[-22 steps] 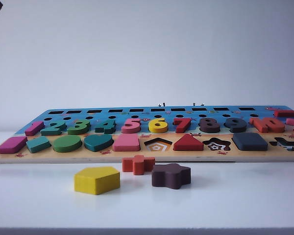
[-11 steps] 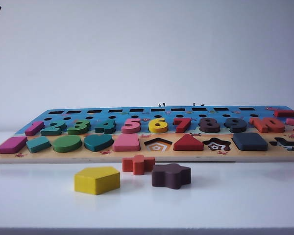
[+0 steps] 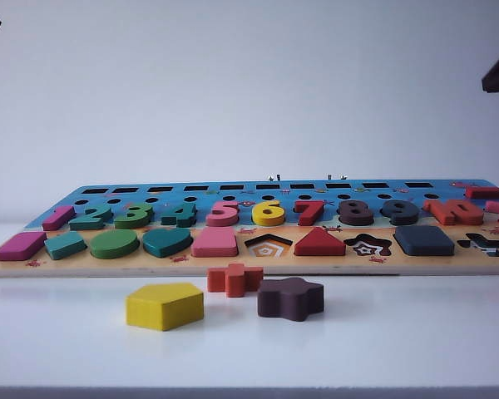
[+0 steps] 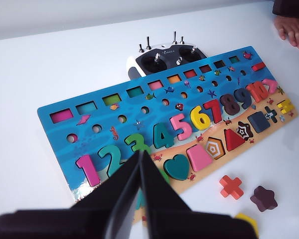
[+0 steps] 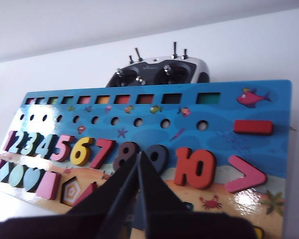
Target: Insert the cube into the slot.
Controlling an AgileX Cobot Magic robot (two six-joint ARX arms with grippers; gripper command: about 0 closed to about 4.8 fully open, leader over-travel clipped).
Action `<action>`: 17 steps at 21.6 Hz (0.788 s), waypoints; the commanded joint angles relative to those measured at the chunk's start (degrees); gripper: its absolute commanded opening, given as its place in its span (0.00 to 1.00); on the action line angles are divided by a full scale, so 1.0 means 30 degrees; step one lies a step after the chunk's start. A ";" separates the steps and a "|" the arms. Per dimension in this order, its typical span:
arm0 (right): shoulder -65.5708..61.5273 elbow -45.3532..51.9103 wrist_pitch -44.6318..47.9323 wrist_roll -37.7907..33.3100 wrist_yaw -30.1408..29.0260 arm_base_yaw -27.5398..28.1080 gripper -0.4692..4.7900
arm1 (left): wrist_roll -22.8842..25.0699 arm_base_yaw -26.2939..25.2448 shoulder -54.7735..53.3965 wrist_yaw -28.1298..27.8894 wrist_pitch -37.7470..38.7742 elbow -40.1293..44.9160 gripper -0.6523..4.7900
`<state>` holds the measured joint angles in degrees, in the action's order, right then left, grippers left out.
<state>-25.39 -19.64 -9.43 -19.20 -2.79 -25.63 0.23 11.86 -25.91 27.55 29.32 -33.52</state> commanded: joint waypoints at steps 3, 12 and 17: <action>0.0954 0.1384 0.0794 -0.0248 -0.0080 0.1333 0.08 | 0.0153 0.0007 0.0029 -0.0058 -0.0408 0.0022 0.13; 0.4532 0.3410 0.1005 -0.1166 -0.0124 0.3126 0.08 | 0.0758 -0.0270 0.1384 -0.0495 -0.1370 0.1239 0.13; 0.6149 0.4350 0.1005 -0.1275 -0.0240 0.4233 0.08 | 0.1268 -0.0801 0.2994 -0.1311 -0.1982 0.2790 0.13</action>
<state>-7.40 -6.94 -7.07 -22.74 -3.29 -13.37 3.27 9.76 -17.56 24.71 24.67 -25.56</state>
